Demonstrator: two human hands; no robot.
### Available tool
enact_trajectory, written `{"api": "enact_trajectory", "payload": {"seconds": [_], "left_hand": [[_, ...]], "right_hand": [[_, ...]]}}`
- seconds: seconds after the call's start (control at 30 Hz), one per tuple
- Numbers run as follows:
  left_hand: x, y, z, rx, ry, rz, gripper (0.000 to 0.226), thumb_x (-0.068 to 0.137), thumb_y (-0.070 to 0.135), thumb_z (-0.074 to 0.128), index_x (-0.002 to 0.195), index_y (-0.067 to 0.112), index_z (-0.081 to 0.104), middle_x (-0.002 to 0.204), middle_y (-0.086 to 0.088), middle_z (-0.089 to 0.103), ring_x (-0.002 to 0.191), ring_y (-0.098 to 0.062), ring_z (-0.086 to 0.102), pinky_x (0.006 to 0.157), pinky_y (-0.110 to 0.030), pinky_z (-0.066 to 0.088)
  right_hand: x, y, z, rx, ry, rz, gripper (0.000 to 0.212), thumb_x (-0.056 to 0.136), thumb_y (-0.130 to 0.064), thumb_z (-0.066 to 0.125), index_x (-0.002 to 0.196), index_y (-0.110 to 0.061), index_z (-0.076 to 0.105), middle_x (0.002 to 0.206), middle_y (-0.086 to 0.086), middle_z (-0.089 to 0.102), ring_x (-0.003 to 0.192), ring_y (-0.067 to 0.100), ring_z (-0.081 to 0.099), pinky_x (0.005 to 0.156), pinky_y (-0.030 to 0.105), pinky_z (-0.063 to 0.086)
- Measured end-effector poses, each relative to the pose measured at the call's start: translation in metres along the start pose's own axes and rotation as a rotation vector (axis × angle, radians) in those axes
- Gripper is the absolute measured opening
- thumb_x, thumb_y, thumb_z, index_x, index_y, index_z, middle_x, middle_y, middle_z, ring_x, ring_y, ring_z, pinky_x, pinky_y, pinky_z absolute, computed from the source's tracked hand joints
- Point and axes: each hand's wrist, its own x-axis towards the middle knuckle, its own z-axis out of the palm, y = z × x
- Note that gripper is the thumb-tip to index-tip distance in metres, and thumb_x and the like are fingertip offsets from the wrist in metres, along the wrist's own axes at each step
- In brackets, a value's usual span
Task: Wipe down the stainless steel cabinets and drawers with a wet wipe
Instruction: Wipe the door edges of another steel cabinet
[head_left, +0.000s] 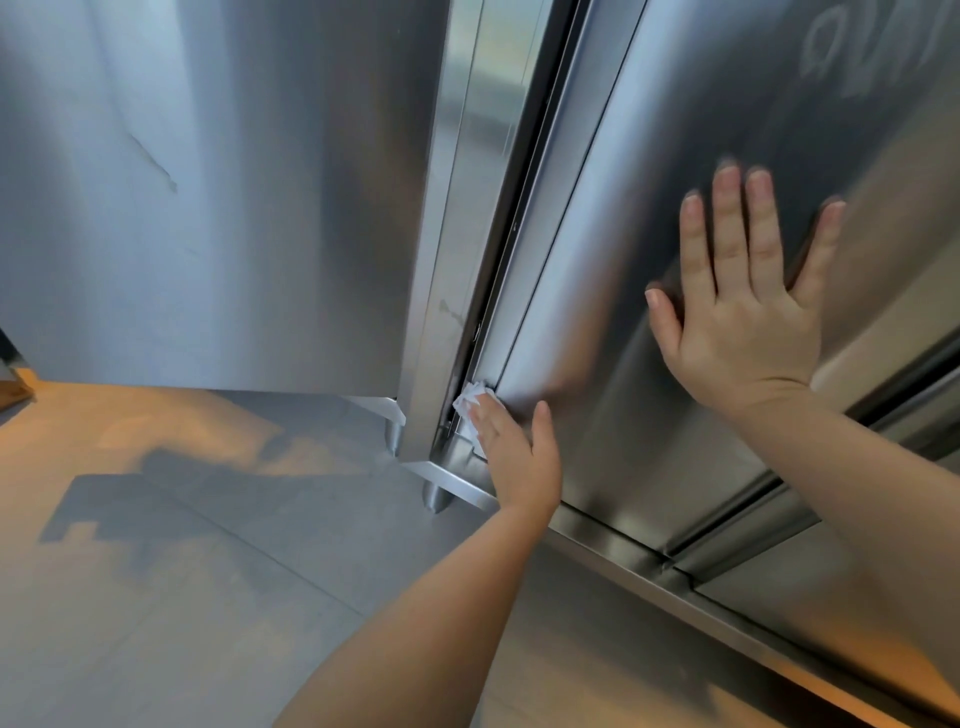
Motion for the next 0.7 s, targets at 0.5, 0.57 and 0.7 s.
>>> {"api": "enact_trajectory", "payload": {"seconds": [0.5, 0.57, 0.7], "left_hand": [[0.004, 0.059, 0.002, 0.225, 0.044, 0.538, 0.078, 0.093, 0.033, 0.047, 0.154, 0.006, 0.007, 0.162, -0.016, 0.013, 0.15, -0.033, 0.008, 0.119, -0.054, 0.01], [0.006, 0.066, 0.003, 0.271, 0.046, 0.55, 0.078, 0.095, 0.04, 0.041, 0.155, 0.004, 0.006, 0.163, -0.015, 0.012, 0.15, -0.033, 0.006, 0.119, -0.053, 0.01], [0.017, 0.104, 0.008, 0.286, 0.112, 0.677, 0.078, 0.094, 0.049, 0.031, 0.156, 0.008, 0.008, 0.162, -0.015, 0.016, 0.149, -0.032, 0.01, 0.117, -0.049, 0.012]], "right_hand": [[0.0, -0.001, -0.001, -0.01, 0.002, -0.005, 0.067, 0.102, -0.04, 0.039, 0.155, -0.007, 0.015, 0.159, 0.014, 0.009, 0.148, 0.031, 0.013, 0.113, 0.065, 0.01], [0.0, -0.001, -0.001, -0.006, -0.004, -0.002, 0.068, 0.102, -0.041, 0.038, 0.155, -0.007, 0.014, 0.16, 0.014, 0.008, 0.148, 0.031, 0.013, 0.113, 0.065, 0.01], [-0.002, -0.001, 0.0, -0.003, -0.002, -0.001, 0.068, 0.102, -0.041, 0.038, 0.155, -0.007, 0.014, 0.16, 0.014, 0.008, 0.149, 0.03, 0.01, 0.114, 0.064, 0.005]]}}
